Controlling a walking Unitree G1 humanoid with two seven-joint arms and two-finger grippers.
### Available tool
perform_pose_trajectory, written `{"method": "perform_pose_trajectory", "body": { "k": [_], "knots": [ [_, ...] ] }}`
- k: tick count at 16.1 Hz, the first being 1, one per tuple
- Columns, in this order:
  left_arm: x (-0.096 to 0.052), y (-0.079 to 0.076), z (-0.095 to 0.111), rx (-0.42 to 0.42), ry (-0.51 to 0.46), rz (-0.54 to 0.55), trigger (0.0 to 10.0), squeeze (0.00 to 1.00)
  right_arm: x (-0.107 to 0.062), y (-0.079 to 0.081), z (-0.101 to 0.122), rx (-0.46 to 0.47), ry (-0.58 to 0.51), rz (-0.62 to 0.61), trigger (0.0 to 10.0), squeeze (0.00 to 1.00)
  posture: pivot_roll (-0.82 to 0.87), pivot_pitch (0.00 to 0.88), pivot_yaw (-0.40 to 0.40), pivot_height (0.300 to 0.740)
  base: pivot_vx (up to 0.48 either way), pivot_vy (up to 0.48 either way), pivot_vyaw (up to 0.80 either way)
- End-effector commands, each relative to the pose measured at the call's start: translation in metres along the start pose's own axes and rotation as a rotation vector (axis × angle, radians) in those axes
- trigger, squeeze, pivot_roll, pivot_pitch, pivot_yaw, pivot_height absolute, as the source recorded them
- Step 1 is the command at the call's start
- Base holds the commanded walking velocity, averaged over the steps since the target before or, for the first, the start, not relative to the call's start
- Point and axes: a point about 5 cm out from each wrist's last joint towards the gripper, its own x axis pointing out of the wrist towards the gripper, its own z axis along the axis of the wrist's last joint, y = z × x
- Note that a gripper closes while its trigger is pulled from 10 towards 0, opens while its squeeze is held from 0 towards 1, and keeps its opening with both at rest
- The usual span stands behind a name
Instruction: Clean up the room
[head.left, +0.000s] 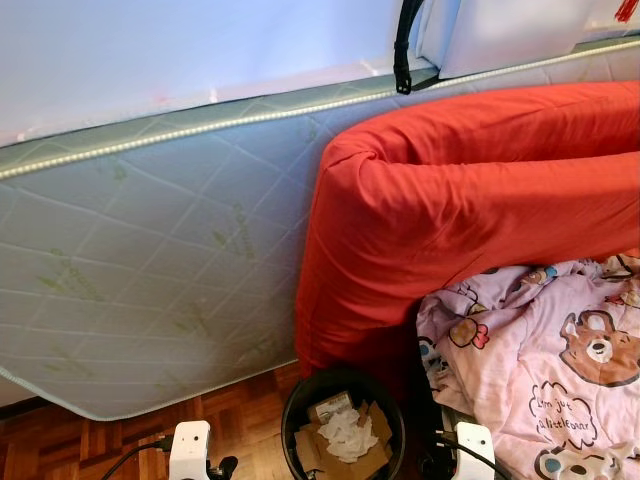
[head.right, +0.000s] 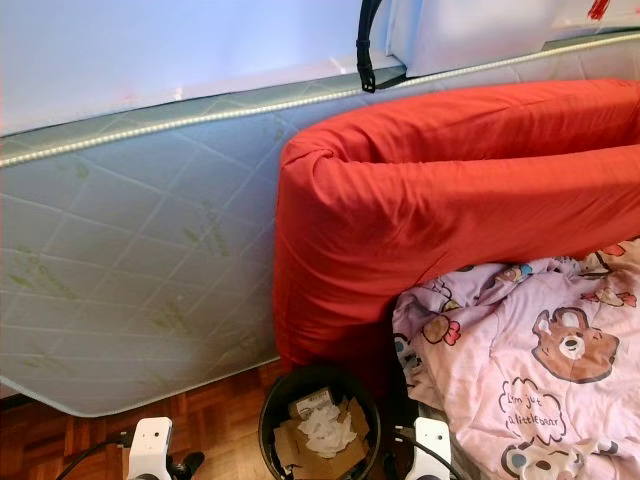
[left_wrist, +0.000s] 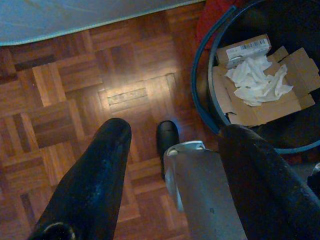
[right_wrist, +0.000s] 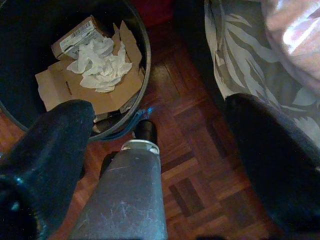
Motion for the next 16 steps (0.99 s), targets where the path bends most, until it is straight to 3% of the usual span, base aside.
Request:
{"method": "perform_pose_trajectory", "body": {
  "k": [1, 8, 16],
  "knots": [
    [-0.003, 0.004, -0.011, 0.001, 0.045, 0.006, 10.0, 0.0, -0.001, -0.001, -0.008, -0.002, 0.028, 0.001, 10.0, 0.0, 0.08, 0.06, 0.0, 0.74, 0.0, 0.0, 0.0],
    [-0.005, -0.005, -0.021, 0.006, 0.067, -0.005, 10.0, 0.0, -0.001, 0.001, -0.009, -0.015, 0.035, 0.007, 10.0, 0.0, 0.08, 0.057, -0.001, 0.74, -0.295, 0.0, 0.0],
    [-0.007, 0.0, -0.024, -0.001, 0.056, -0.001, 10.0, 0.0, -0.001, 0.001, -0.007, -0.021, 0.034, 0.009, 10.0, 0.0, 0.08, 0.076, -0.008, 0.74, -0.301, 0.0, 0.0]
  ]
}}
